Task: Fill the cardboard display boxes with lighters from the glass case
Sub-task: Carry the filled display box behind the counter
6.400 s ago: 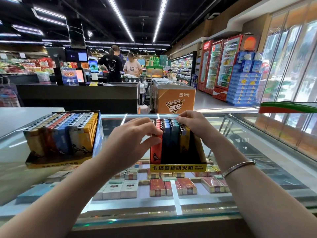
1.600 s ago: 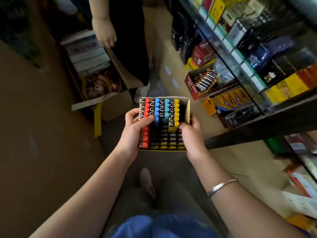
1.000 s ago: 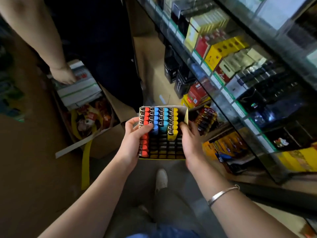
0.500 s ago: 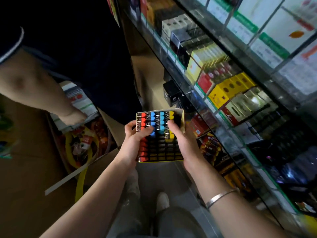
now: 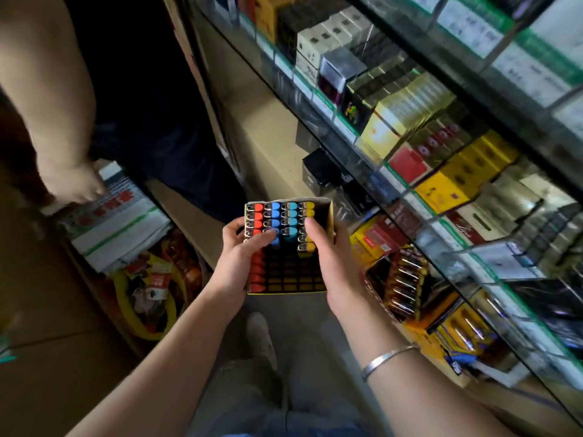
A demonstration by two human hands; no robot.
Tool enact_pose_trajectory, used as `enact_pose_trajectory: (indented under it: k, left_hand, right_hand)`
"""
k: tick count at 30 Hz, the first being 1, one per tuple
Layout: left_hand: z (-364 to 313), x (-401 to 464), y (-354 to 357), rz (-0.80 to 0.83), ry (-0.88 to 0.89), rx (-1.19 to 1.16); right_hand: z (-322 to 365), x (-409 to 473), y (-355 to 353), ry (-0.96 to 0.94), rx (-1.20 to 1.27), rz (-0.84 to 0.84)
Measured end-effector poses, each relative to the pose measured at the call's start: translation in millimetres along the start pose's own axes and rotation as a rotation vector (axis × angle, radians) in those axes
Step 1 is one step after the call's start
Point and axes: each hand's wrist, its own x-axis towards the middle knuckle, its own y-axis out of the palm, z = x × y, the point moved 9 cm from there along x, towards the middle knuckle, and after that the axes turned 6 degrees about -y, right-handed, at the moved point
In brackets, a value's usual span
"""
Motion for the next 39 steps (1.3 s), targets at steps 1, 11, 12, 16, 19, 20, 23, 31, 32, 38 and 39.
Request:
enact_pose_trajectory:
  k: [1,11,12,16,19,20,23,31,32,38,39]
  left_hand:
    - [-2.5,3.8,-2.7,0.001,-0.001,0.004]
    - [-27.1,43.7,-6.6,0.001,0.045,-0.071]
    - [-29.6,47.8,-6.0,0.009,0.054,-0.083]
    - [-42.2,69.8,-3.9,0.047,0.042,-0.089]
    - [-51.8,89.3,-8.2,0.062,-0.009,-0.138]
    - [-56.6,96.0,-10.6,0.062,-0.018,-0.141]
    - [-70.9,119.1,-22.7,0.043,-0.010,-0.083]
    - [-120.6,199.2,-61.1,0.097,0.001,0.028]
    - [-127.5,210.6,-65.2,0.109,0.011,0.046]
    - [-154.8,285.9,-79.3,0.132,0.059,0.168]
    - [-158.0,299.6,-80.4,0.134,0.068,0.187]
  right_hand:
    - [1.0,3.0,3.2,-0.004,-0.003,-0.010]
    - [16.0,51.5,29.1,0.024,0.028,0.081]
    - [17.6,58.2,30.7,0.026,0.026,0.087]
    - [23.1,87.5,44.8,0.041,0.019,0.139]
    - [24.3,108.8,56.8,0.061,0.023,0.134]
    - [24.0,115.4,62.0,0.073,0.025,0.140]
    - [22.7,132.2,82.4,0.126,0.025,0.162]
    - [16.8,195.4,154.8,0.275,0.123,0.189]
    - [16.4,206.0,160.8,0.265,0.129,0.177]
    - [4.9,275.1,187.0,0.180,-0.044,0.085]
    - [-0.9,288.7,190.2,0.175,-0.077,0.062]
